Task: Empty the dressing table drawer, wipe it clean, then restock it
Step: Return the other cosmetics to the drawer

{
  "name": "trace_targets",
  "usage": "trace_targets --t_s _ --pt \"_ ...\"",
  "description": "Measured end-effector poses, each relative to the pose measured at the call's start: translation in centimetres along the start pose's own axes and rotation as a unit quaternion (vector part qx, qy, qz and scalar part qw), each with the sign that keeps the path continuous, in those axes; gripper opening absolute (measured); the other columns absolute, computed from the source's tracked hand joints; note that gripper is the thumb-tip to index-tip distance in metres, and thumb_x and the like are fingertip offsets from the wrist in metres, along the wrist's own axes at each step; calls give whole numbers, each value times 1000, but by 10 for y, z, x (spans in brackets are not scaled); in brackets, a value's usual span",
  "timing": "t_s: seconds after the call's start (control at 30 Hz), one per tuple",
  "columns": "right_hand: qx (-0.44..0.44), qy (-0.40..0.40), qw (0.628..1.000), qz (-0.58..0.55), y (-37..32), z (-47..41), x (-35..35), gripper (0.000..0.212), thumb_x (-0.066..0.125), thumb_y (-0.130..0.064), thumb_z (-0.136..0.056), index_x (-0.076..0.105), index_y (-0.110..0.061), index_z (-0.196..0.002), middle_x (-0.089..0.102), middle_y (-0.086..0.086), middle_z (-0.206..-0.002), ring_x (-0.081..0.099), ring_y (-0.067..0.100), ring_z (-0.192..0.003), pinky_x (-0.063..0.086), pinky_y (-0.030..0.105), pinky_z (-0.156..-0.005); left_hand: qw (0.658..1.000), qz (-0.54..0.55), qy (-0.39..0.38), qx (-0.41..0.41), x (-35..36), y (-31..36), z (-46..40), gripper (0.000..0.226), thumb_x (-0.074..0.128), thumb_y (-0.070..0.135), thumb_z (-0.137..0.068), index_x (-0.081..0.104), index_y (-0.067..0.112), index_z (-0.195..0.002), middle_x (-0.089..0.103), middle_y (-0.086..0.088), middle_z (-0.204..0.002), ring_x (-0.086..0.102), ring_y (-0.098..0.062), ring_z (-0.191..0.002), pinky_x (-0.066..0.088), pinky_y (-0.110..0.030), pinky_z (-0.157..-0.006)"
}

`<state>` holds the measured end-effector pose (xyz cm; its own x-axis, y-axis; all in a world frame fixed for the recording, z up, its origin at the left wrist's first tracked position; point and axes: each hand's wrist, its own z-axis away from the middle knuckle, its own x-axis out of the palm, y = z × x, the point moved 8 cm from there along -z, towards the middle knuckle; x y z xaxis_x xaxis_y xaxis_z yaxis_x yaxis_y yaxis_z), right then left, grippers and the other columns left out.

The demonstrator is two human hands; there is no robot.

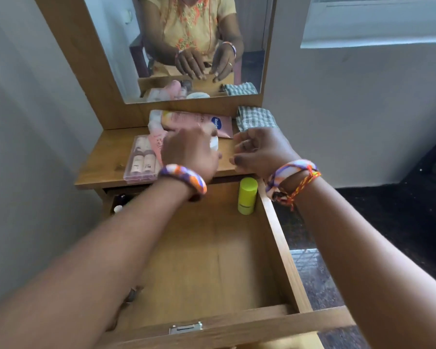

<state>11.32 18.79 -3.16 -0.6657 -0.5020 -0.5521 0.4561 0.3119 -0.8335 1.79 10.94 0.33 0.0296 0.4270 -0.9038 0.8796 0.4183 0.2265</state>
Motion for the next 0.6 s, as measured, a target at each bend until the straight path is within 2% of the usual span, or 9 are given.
trace_targets --t_s 0.07,0.13,0.23,0.3,0.37,0.43,0.5,0.53,0.6 --pt "14 -17 1000 4 -7 -15 12 49 70 -10 -78 56 -7 -125 65 9 -110 63 21 -100 52 39 -94 995 -68 -65 -33 0 -17 -26 50 70 42 -77 58 17 -118 63 -11 -120 55 -32 -113 39 -40 -96" --pt "29 -18 999 15 -10 -26 22 53 67 -12 -80 52 -7 -131 61 9 -123 60 22 -112 49 35 -99 981 -94 -161 -53 15 -30 -43 53 74 47 -70 59 13 -108 63 -12 -116 55 -33 -112 37 -43 -100" --pt "73 -20 997 -17 -3 -40 33 49 64 -10 -82 51 -5 -129 61 12 -122 62 24 -105 51 30 -90 967 -90 -237 -34 37 -35 -56 45 77 45 -68 48 12 -78 59 -11 -99 56 -34 -108 41 -44 -100" --pt "98 -28 992 -69 2 -43 41 41 63 -6 -81 55 -1 -121 64 18 -114 65 32 -98 54 39 -88 966 -96 -240 -24 42 -33 -60 44 74 43 -71 42 14 -71 56 -12 -98 55 -34 -108 39 -43 -99" --pt "112 -34 986 -115 6 -47 44 39 59 -1 -82 54 1 -121 62 20 -107 65 41 -99 53 50 -88 965 -107 -238 -17 44 -31 -61 43 73 44 -72 45 14 -82 55 -11 -99 55 -32 -107 37 -41 -100" --pt "124 -24 981 -145 9 -45 42 45 56 0 -86 47 -3 -130 59 21 -110 66 37 -91 54 50 -86 963 -109 -247 -6 46 -29 -57 48 74 46 -71 50 13 -95 50 -7 -95 53 -29 -100 38 -37 -92" --pt "106 -19 990 -95 10 -40 35 48 57 -5 -88 43 -6 -134 62 21 -114 68 33 -89 56 48 -84 967 -84 -238 16 41 -23 -49 52 76 43 -68 59 10 -105 49 -6 -89 48 -26 -85 37 -29 -73" --pt "93 -26 994 -57 10 -36 32 49 59 -7 -87 43 -6 -133 65 20 -110 69 33 -89 56 47 -84 971 -65 -228 33 37 -18 -43 54 77 40 -66 62 12 -110 49 -5 -88 47 -23 -82 35 -27 -68" --pt "87 -58 994 -19 11 -21 28 46 61 -4 -86 45 -5 -129 67 18 -89 70 35 -87 56 48 -85 976 -39 -203 71 28 -7 -27 59 79 37 -63 60 19 -117 53 -6 -96 52 -23 -89 35 -27 -68"
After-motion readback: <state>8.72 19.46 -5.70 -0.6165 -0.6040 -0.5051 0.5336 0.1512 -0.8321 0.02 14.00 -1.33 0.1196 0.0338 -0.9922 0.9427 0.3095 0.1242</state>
